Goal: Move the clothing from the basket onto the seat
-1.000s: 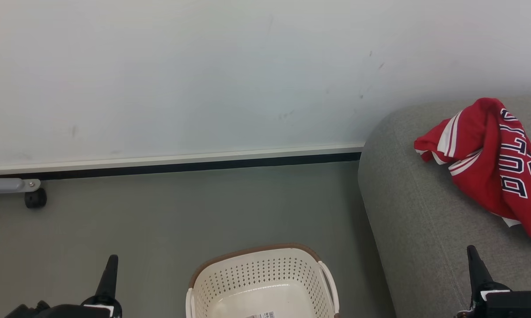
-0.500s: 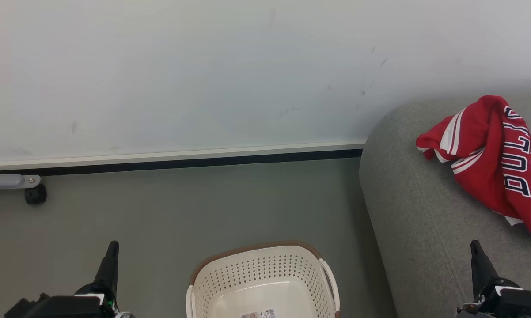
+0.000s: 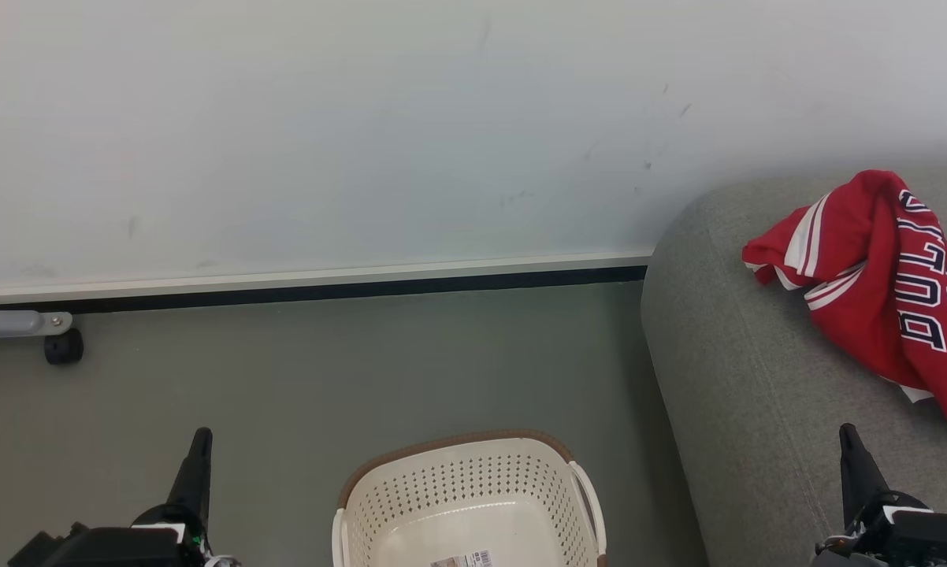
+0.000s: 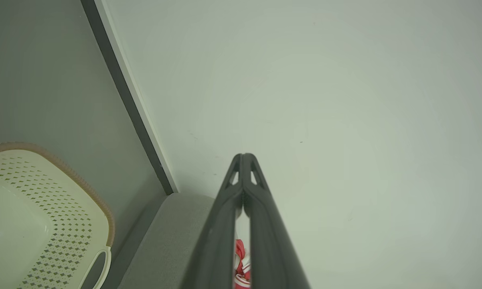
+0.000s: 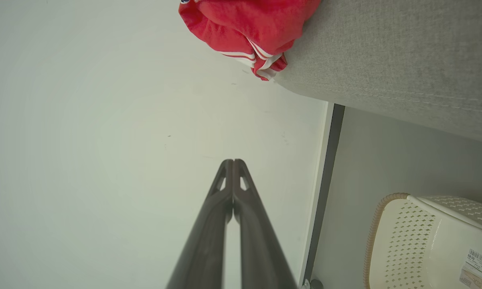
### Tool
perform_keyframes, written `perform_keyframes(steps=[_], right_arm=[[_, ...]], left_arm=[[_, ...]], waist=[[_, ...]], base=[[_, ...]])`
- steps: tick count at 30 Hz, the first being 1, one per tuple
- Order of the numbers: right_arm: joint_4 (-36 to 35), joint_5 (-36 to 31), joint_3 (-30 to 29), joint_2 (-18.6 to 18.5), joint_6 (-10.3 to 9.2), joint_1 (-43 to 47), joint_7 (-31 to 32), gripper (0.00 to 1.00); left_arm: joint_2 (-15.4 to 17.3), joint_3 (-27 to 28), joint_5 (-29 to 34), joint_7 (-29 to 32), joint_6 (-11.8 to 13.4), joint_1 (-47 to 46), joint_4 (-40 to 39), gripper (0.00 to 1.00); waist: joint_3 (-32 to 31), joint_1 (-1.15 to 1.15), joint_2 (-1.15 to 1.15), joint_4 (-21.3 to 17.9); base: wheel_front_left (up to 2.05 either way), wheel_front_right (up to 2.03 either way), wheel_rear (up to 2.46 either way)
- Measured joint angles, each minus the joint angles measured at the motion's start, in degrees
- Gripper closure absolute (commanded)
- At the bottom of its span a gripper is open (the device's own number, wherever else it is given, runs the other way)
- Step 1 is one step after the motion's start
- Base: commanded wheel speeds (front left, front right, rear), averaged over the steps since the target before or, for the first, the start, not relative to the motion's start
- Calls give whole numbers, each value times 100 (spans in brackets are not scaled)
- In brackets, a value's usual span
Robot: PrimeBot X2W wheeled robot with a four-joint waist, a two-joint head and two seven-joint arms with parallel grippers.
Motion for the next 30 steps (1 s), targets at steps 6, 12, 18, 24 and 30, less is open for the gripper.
perform_keyframes(steps=[6,12,18,24,30], right_arm=[[0,0,0,1,1,0,0,100],[0,0,0,1,0,0,0,100],[0,0,0,1,1,0,0,100],[0,0,0,1,1,0,0,100],[0,0,0,1,1,0,0,100]], left_arm=[[0,0,0,0,0,0,2,100],[0,0,0,0,0,0,3,100],[0,0,-1,0,0,0,4,100],[0,0,-1,0,0,0,5,100],[0,0,-1,0,0,0,7,100]], waist=[[0,0,0,0],[0,0,0,0],[-1,0,0,0],[-1,0,0,0],[-1,0,0,0]], base=[[0,0,0],[0,0,0],[0,0,0],[0,0,0],[0,0,0]])
